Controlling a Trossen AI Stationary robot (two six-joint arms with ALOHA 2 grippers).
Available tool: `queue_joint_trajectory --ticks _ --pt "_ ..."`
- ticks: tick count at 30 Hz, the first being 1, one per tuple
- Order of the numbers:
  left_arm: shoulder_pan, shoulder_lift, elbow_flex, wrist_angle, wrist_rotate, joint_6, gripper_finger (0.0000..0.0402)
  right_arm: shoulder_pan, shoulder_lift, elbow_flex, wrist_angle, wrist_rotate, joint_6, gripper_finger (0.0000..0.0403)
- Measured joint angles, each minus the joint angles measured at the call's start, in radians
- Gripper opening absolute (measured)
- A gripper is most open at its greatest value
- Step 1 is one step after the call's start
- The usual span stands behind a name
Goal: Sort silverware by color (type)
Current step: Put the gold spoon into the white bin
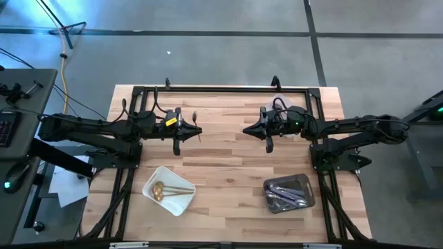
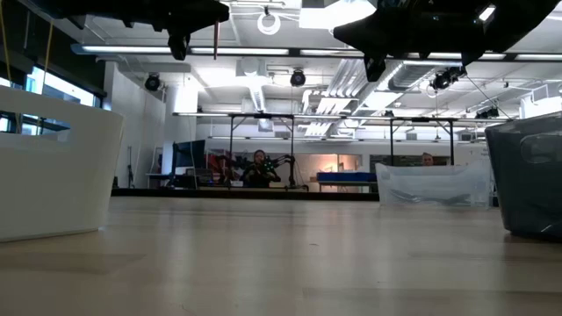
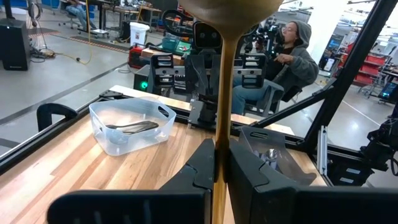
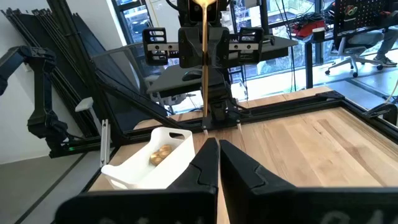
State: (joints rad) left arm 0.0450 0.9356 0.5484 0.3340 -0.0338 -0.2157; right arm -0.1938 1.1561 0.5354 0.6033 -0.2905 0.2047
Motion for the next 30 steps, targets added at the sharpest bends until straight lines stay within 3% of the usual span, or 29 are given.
queue_joint_trajectory --ticks 8,26,30 --pt "0.000 0.000 0.000 0.000 0.004 0.000 0.0008 0.000 0.000 0.000 0.000 0.000 0.005 0.0000" --pt "0.000 0.000 0.000 -0.001 0.119 0.009 0.0008 0.000 0.000 0.000 0.001 0.000 0.067 0.0000" --pt "-0.016 -0.006 0.050 -0.103 0.158 0.020 0.0008 0.000 0.000 0.000 0.006 0.000 0.066 0.0000"
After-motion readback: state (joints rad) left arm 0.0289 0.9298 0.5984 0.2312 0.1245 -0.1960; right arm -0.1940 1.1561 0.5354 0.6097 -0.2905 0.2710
